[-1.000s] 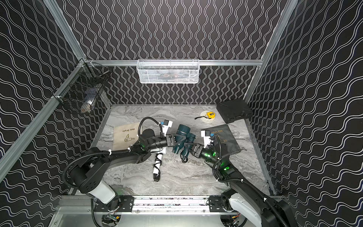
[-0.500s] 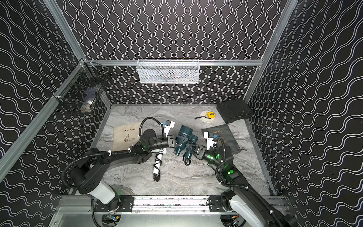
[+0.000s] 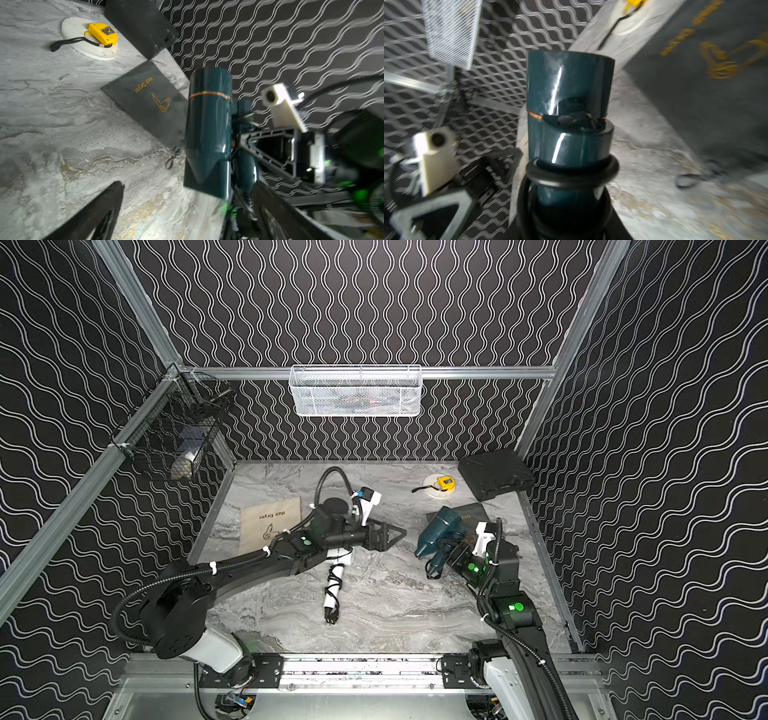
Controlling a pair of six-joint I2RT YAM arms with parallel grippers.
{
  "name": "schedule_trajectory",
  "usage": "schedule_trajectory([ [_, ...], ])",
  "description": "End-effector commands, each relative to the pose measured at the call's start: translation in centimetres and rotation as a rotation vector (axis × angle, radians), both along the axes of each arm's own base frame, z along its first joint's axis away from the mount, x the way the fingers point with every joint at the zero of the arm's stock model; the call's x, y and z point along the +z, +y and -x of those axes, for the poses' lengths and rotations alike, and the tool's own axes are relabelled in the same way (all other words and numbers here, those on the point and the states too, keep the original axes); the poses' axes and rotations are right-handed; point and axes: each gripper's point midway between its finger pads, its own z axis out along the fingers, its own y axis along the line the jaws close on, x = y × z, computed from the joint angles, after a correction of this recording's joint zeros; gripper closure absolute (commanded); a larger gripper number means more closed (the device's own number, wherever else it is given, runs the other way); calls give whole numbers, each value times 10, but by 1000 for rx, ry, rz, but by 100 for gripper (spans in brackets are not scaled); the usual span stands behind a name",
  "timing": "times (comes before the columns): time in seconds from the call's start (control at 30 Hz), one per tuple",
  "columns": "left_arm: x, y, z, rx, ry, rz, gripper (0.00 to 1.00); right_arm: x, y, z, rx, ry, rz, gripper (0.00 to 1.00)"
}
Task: Pack away hair dryers
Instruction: Adjust the hair dryer, then move the drawstring bag to the center of the board.
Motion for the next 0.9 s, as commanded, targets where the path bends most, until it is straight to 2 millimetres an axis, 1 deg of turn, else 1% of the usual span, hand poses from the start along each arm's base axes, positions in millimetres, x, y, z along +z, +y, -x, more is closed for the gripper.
schedule_trajectory([
  [0.0,-63,9,7,-38,-58,-398,1,-9,-40,6,-148,86,163,86],
  [0.1,-87,-4,9,-81,-117,-548,1,5,-65,10,-235,98,256,86],
  [0.17,-102,-17,9,-111,-154,-621,1,10,-81,13,-292,119,315,85],
  [0.27,-123,-46,13,-199,-175,-684,1,14,-105,19,-391,155,397,84],
  [0.37,-136,-79,20,-271,-200,-681,2,17,-123,22,-454,180,466,83],
  [0.43,-142,-98,23,-300,-210,-655,5,16,-128,22,-467,194,486,83],
  [0.57,-151,-128,27,-350,-207,-606,11,5,-134,21,-475,233,484,83],
  [0.67,-154,-143,28,-362,-221,-575,15,-3,-137,23,-480,252,478,83],
  [0.87,-161,-159,21,-349,-263,-565,17,-13,-137,30,-493,268,436,84],
])
